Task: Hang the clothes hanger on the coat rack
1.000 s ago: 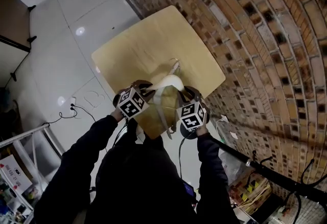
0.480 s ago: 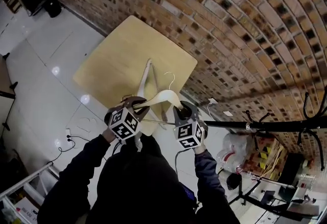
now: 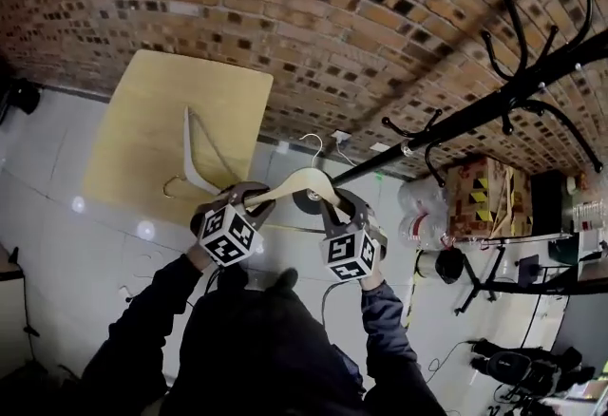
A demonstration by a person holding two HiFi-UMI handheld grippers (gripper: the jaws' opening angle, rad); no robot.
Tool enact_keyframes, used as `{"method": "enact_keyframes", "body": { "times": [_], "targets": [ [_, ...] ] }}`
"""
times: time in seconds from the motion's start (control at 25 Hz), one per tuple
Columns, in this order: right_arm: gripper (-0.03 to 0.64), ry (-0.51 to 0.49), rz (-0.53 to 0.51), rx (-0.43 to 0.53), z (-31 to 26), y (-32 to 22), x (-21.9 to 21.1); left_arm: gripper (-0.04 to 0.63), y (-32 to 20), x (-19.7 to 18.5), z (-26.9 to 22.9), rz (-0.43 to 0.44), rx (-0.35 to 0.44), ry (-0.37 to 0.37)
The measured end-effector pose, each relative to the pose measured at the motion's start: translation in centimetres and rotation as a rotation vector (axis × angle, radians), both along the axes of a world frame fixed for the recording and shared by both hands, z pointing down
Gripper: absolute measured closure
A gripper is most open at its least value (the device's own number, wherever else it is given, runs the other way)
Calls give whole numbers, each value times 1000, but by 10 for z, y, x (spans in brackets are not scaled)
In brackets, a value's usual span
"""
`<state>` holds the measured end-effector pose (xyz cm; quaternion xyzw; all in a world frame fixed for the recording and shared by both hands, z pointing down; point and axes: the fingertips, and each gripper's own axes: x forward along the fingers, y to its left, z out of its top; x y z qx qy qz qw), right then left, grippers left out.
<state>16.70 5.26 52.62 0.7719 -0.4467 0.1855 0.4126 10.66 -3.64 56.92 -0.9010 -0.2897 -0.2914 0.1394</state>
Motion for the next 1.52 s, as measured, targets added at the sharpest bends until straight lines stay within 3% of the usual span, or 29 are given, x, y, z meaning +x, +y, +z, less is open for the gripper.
{"method": "enact_keyframes", "body": {
  "times": [0.4, 0.68, 1.04, 1.2, 1.36, 1.52],
  "targets": [
    [495, 34, 199, 45, -16, 205, 4, 491, 193, 25, -19, 196, 34, 36],
    [497, 122, 272, 101, -72, 295, 21, 492, 278, 56, -76, 299, 88, 171],
    [497, 369, 300, 194, -225, 327, 59, 492, 305, 110, -230, 364, 165, 466],
    [497, 459, 292, 203, -279, 327, 65, 494, 306, 124, -282, 375, 191, 541],
    [497, 479, 292, 247, -304, 327, 73, 494, 307, 128, -318, 352, 226, 625],
    [497, 485, 308, 264, -313, 336, 84, 494, 315, 140, -329, 352, 235, 638]
  ]
}}
